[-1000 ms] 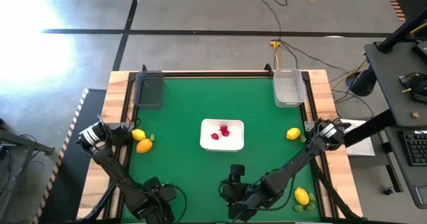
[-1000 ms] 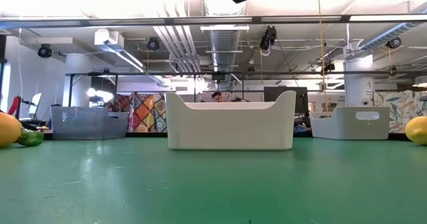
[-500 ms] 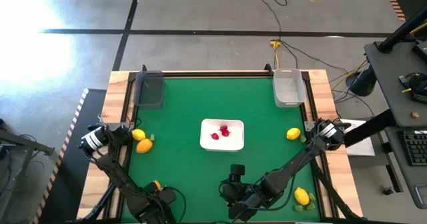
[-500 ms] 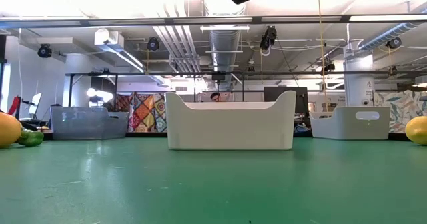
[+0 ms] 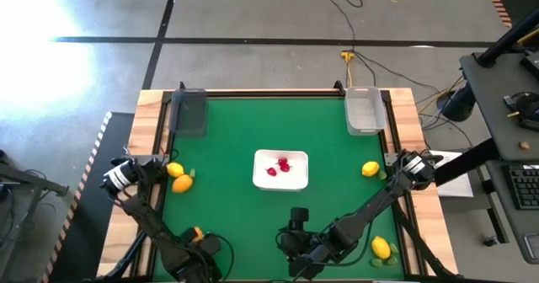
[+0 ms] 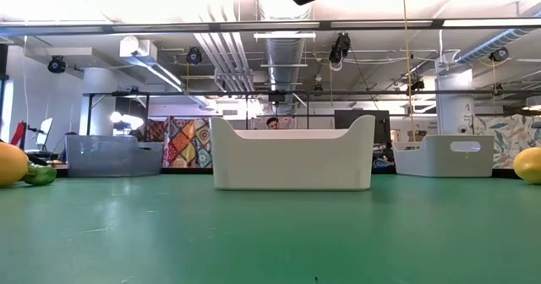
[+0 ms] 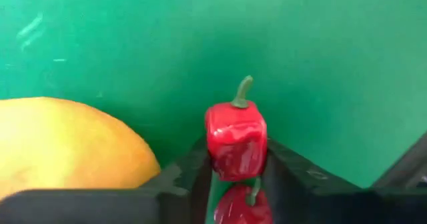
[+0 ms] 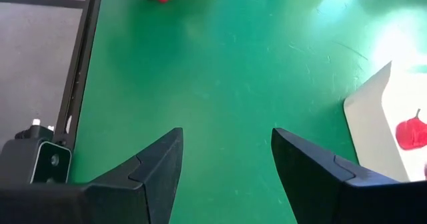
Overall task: Sort produce into baskets
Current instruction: Put the red chili pepper into the white bin
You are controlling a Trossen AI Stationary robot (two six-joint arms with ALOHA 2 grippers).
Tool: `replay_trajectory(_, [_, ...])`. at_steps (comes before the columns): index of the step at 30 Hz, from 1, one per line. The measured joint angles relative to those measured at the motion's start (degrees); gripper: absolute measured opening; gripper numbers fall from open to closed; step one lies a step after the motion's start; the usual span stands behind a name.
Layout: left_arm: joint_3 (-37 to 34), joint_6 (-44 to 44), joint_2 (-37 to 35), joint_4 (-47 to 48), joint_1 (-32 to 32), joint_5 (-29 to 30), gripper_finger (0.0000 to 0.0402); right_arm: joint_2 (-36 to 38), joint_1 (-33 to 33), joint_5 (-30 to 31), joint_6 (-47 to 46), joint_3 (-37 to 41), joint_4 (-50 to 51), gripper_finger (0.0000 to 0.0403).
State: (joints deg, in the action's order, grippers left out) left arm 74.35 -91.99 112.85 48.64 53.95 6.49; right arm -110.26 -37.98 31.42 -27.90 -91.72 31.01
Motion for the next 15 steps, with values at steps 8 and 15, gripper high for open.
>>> replay_trajectory(8, [-0.3,7.8,-1.9,-0.7,-5.0,8.2,0.0040,2.3,-0.2,-0.2,4.9,0.0,3.2,0.0221])
replay_trajectory(15, [-0.1,27.7,-4.9,-7.2,-17.8,12.7,0.0040,4.4,-1.0,2.1,5.8,-0.1,6.9,0.0221])
